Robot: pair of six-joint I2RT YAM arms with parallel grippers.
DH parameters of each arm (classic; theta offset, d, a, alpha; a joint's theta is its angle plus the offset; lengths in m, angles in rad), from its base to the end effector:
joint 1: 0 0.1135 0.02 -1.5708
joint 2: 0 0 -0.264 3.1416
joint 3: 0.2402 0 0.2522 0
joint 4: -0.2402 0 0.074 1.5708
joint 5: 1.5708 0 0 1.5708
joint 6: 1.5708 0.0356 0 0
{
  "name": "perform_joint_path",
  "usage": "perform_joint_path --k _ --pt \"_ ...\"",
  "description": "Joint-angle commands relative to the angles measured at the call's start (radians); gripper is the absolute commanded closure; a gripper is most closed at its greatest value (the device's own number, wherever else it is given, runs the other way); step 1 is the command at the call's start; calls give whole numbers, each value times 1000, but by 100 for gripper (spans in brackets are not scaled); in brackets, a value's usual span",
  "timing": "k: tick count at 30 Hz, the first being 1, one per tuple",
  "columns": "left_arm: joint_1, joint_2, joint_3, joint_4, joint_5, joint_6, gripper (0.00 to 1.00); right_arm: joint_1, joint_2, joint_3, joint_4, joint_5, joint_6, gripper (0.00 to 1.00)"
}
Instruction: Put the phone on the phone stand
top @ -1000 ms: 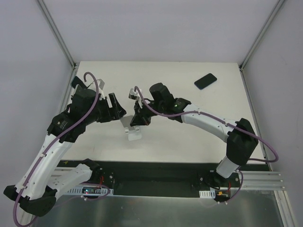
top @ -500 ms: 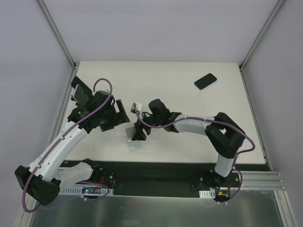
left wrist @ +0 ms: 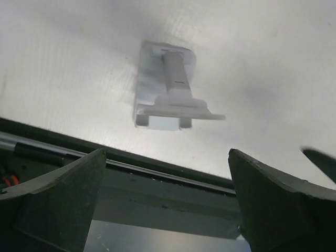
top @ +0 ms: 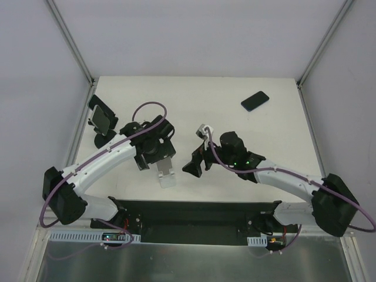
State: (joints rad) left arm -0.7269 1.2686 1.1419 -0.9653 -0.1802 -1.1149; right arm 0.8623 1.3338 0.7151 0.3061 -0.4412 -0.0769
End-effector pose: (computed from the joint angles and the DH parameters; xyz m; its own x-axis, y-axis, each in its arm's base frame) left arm 0.1852 -0.1562 0.2973 -0.8236 -0.4496 -0.3457 -0.3348 0.8774 -0.3436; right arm 0.1794 0.2327 0.2443 -0.1265 -0.2543 -0.9588 -0.9636 0.2611 0.0578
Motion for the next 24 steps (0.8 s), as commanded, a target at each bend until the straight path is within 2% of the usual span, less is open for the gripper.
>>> perform_joint_path --k 1,5,14,24 --pt "-37 132 142 -234 -199 -187 1 -11 -162 -97 -22 65 55 4" --pt "-54 212 182 -227 -219 -195 1 -14 -246 -150 -21 76 57 4" --pt "-71 281 151 -118 -191 -152 1 -19 -271 -193 13 68 69 4" --pt "-106 272 81 28 -235 2 3 -25 -282 -200 14 55 74 4"
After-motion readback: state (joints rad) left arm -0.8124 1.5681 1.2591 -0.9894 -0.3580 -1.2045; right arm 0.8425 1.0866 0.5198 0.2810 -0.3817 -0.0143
